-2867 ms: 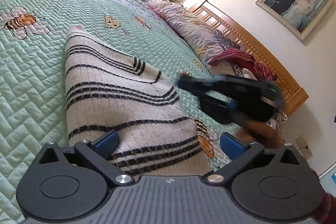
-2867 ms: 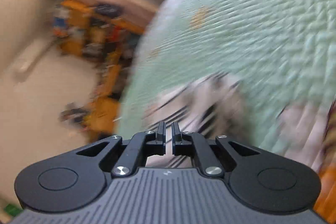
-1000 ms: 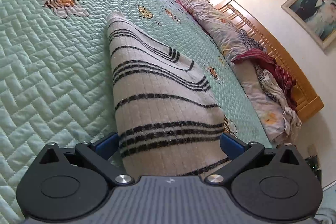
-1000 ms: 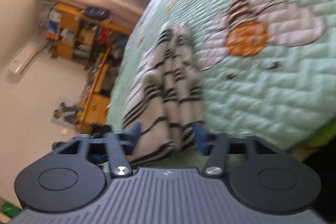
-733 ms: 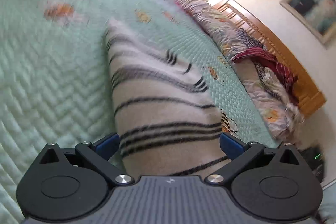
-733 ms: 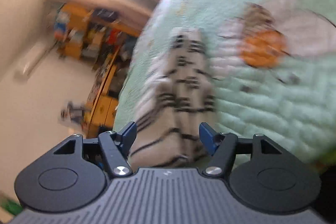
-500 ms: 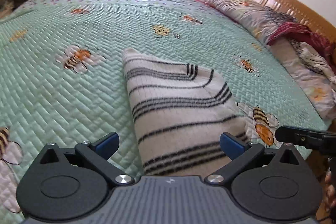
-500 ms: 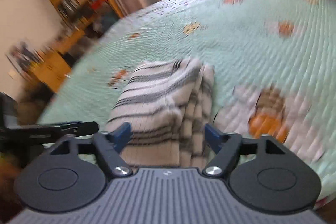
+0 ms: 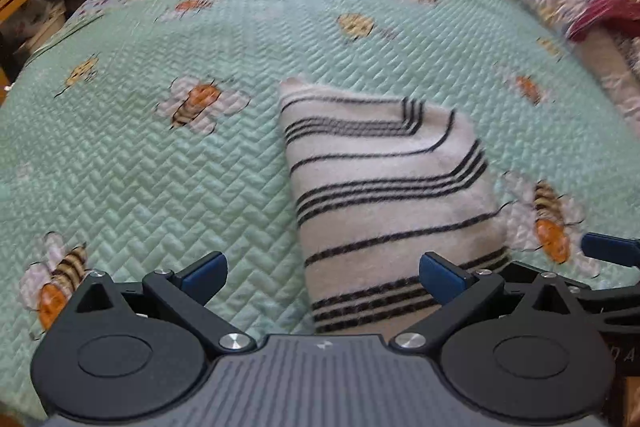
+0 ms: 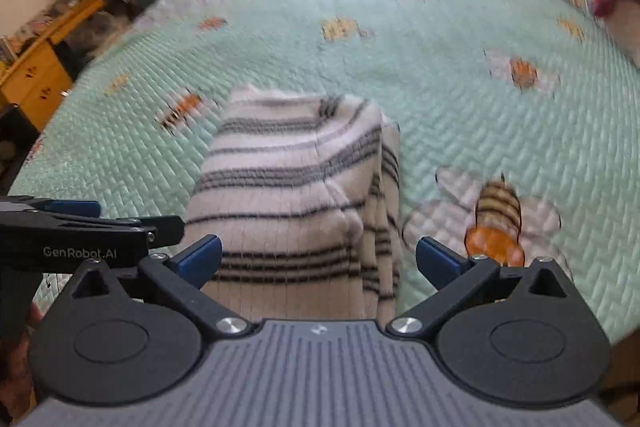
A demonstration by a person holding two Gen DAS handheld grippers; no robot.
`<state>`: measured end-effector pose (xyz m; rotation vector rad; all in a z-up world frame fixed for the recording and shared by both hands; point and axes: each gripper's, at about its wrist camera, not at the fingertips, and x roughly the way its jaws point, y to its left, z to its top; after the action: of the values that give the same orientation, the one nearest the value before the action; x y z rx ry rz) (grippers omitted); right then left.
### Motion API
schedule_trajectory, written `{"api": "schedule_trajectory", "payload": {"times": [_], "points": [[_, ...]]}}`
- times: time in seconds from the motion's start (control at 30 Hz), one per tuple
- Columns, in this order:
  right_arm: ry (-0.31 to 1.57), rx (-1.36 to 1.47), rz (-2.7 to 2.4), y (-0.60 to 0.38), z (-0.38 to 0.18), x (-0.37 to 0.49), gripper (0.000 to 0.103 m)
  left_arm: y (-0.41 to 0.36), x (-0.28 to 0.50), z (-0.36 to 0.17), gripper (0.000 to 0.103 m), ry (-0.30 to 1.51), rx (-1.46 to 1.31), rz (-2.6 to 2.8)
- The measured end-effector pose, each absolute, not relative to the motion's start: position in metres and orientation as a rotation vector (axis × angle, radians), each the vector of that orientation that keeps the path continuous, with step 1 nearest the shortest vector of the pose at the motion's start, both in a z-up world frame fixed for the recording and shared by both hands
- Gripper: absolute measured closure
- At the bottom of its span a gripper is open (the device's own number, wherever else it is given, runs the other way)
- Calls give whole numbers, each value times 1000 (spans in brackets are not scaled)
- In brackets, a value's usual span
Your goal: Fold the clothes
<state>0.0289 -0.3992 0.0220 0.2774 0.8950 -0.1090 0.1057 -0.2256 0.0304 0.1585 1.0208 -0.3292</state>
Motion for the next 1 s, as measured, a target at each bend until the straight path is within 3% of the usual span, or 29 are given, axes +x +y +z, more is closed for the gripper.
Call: {"api": "schedule_trajectory", "payload": {"times": [0.37, 1.0], "points": [[1113, 233, -201, -394, 22, 49, 1, -236, 126, 18, 1, 1205, 203, -273], [1171, 232, -145, -398, 33, 50, 1, -242, 129, 19, 1, 1251, 221, -315]]}}
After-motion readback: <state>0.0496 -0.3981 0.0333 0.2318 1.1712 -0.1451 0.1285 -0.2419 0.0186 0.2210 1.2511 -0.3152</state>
